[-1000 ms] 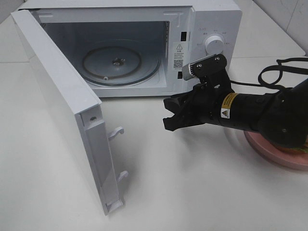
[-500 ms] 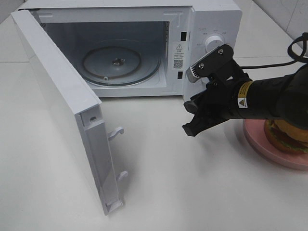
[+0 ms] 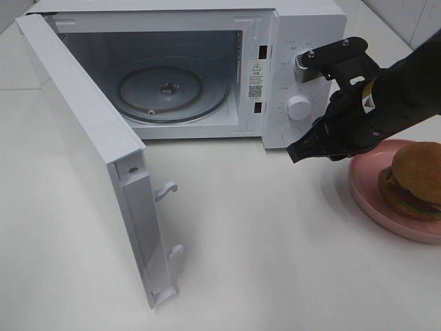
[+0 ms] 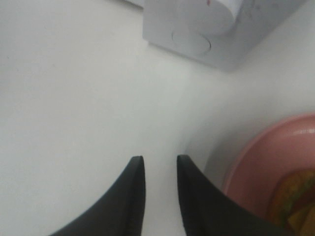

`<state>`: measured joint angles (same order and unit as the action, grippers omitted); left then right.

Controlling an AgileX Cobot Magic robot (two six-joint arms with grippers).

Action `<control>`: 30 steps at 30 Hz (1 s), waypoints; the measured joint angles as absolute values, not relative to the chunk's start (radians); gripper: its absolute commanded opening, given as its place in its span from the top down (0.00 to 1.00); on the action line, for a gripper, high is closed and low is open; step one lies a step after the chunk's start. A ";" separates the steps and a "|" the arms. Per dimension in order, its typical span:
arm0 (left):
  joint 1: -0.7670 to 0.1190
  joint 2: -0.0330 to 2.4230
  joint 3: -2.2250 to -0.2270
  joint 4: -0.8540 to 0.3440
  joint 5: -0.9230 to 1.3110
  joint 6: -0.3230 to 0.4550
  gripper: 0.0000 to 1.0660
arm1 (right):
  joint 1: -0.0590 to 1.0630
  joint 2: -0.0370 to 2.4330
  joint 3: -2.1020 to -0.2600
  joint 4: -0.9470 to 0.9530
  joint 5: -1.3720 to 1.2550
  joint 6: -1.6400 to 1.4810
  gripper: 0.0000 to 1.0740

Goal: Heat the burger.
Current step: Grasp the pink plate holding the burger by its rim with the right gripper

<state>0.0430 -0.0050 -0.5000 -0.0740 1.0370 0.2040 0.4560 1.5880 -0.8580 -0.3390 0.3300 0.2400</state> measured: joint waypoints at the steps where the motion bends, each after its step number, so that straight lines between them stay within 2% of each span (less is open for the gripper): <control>1: 0.043 -0.005 -0.500 -0.074 1.037 0.204 1.00 | 0.456 1.588 -0.889 -0.282 0.419 0.225 0.73; 5: 0.043 -0.005 -0.500 -0.074 1.037 0.204 1.00 | 0.456 1.588 -0.926 -0.198 0.535 0.187 0.67; 7: 0.043 -0.005 -0.500 -0.074 1.037 0.204 1.00 | 0.456 1.588 -0.952 -0.111 0.614 0.148 0.58; 10: 0.043 -0.005 -0.500 -0.074 1.037 0.204 1.00 | 0.456 1.588 -0.959 -0.082 0.643 0.135 0.54; 12: 0.043 -0.005 -0.500 -0.074 1.037 0.204 1.00 | 0.456 1.588 -0.968 -0.014 0.748 0.114 0.39; 14: 0.043 -0.005 -0.500 -0.074 1.037 0.204 1.00 | 0.456 1.588 -0.968 0.000 0.773 0.114 0.36; 15: 0.043 -0.005 -0.500 -0.074 1.037 0.204 1.00 | 0.456 1.590 -0.968 0.000 0.807 0.114 0.29; 19: 0.043 -0.005 -0.500 -0.074 1.037 0.204 1.00 | 0.456 1.593 -0.968 0.000 0.830 0.113 0.26; 30: 0.043 -0.005 -0.500 -0.074 1.037 0.204 1.00 | 0.456 1.736 -1.041 -0.102 0.823 0.141 0.29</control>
<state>0.0430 -0.0050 -0.5000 -0.0740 1.0370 0.2040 0.4560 1.7360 -1.0410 -0.1020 0.8230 0.1410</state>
